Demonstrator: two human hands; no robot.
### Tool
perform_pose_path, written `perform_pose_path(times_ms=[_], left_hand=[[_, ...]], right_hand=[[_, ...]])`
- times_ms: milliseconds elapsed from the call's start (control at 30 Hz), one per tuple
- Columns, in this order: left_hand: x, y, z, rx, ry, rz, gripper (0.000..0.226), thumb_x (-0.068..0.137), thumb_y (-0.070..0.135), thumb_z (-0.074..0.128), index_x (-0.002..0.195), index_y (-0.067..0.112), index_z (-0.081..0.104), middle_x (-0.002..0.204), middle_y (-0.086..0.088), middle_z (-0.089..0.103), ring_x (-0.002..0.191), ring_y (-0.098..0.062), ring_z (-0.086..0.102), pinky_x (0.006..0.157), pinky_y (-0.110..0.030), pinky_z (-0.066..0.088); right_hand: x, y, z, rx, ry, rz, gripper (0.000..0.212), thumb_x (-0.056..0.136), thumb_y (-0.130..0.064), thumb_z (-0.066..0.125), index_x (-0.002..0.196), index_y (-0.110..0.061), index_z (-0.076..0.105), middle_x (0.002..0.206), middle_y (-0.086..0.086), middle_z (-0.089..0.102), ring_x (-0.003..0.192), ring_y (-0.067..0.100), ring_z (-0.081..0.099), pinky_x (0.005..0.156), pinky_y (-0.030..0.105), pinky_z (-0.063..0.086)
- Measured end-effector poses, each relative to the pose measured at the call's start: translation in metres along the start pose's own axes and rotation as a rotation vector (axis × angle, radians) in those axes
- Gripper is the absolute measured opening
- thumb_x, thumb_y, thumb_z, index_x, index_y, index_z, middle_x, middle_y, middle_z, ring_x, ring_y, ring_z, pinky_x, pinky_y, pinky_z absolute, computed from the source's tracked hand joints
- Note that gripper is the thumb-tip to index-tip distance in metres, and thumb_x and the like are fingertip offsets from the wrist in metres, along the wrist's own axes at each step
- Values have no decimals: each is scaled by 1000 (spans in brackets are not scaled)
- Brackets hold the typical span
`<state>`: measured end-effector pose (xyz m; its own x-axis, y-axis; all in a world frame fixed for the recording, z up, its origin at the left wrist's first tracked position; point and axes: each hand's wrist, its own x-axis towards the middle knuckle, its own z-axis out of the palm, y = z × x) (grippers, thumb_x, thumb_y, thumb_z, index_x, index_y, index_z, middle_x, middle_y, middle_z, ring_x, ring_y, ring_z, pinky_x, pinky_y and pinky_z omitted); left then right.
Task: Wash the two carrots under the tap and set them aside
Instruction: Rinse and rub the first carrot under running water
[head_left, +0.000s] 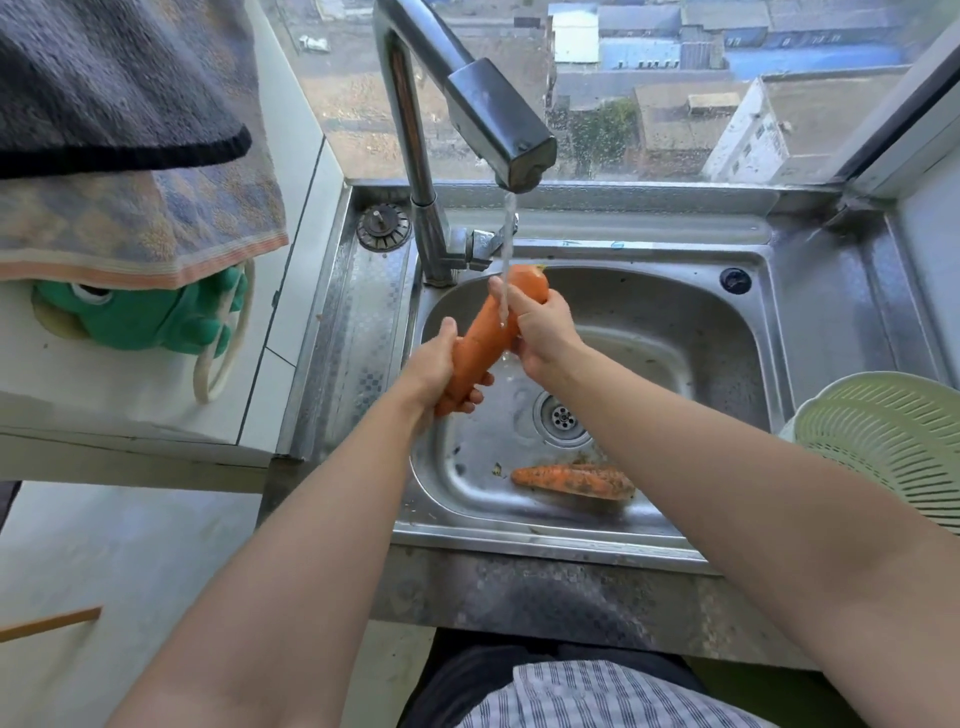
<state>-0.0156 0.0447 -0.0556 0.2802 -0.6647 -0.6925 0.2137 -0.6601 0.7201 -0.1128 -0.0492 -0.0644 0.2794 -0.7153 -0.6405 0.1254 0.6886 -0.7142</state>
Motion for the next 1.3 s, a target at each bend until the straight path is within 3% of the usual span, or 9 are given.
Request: perform_pose_path(times_ms=[133, 333, 467, 633, 833, 967, 1067, 1167, 1300], left_hand=[[-1, -6, -16, -104, -31, 173, 27, 103, 28, 41, 118, 10, 55, 84, -14, 69, 43, -11, 50, 42, -19, 39], [-6, 3, 24, -15, -125, 283, 28, 97, 8, 33, 118, 3, 50, 83, -18, 64, 50, -14, 45, 47, -21, 35], [12, 8, 53, 79, 70, 357, 24, 101, 14, 33, 105, 2, 53, 65, -12, 56, 44, -14, 41, 40, -20, 32], [26, 15, 65, 267, 334, 334, 32, 100, 22, 32, 82, 10, 55, 70, -11, 60, 43, -12, 53, 55, -28, 43], [16, 4, 35, 149, 191, 290, 30, 105, 32, 35, 95, 10, 51, 68, -8, 53, 48, -12, 47, 41, -19, 36], [11, -13, 5, 189, 27, 105, 31, 98, 8, 32, 113, 4, 58, 85, -15, 64, 62, -18, 64, 55, -26, 53], [1, -18, -2, 192, -32, -75, 43, 105, 34, 27, 104, 8, 62, 88, -13, 66, 76, -23, 64, 70, -35, 54], [-3, -20, -2, 120, -35, -124, 60, 103, 51, 19, 121, 10, 58, 111, -16, 67, 103, -29, 63, 84, -41, 52], [-4, -15, -1, 51, 80, -51, 52, 104, 49, 21, 112, 15, 60, 103, -9, 66, 96, -22, 61, 81, -38, 50]], right_hand=[[5, -5, -11, 63, 238, 64, 87, 75, -32, 83, 139, -6, 30, 129, 15, 48, 111, 31, 58, 83, 44, 58], [0, -11, -50, 70, 465, 106, 94, 80, -38, 79, 145, -4, 20, 143, 17, 39, 122, 35, 53, 83, 46, 58], [-2, -17, -70, 134, 527, 98, 89, 80, -36, 79, 144, -8, 23, 142, 15, 38, 113, 32, 54, 79, 48, 59], [0, -10, -73, 133, 562, 77, 90, 75, -43, 81, 137, -10, 26, 123, 13, 46, 110, 33, 58, 85, 49, 58], [0, -2, -53, 114, 502, 78, 75, 76, -43, 81, 120, -15, 27, 124, 13, 44, 111, 36, 58, 88, 51, 57], [-3, 3, -36, -201, 363, -10, 88, 80, -45, 76, 142, -16, 22, 140, 14, 44, 120, 33, 53, 100, 50, 49], [-13, 10, -18, -493, 158, -191, 76, 81, -45, 75, 140, -23, 31, 131, 6, 52, 114, 26, 55, 97, 44, 49], [-21, 16, 0, -626, -20, -267, 70, 78, -57, 71, 133, -27, 40, 123, 3, 59, 108, 25, 60, 94, 45, 52], [-20, 16, 2, -648, -128, -237, 57, 90, -61, 52, 127, -20, 38, 117, 8, 60, 104, 25, 62, 96, 47, 51]])
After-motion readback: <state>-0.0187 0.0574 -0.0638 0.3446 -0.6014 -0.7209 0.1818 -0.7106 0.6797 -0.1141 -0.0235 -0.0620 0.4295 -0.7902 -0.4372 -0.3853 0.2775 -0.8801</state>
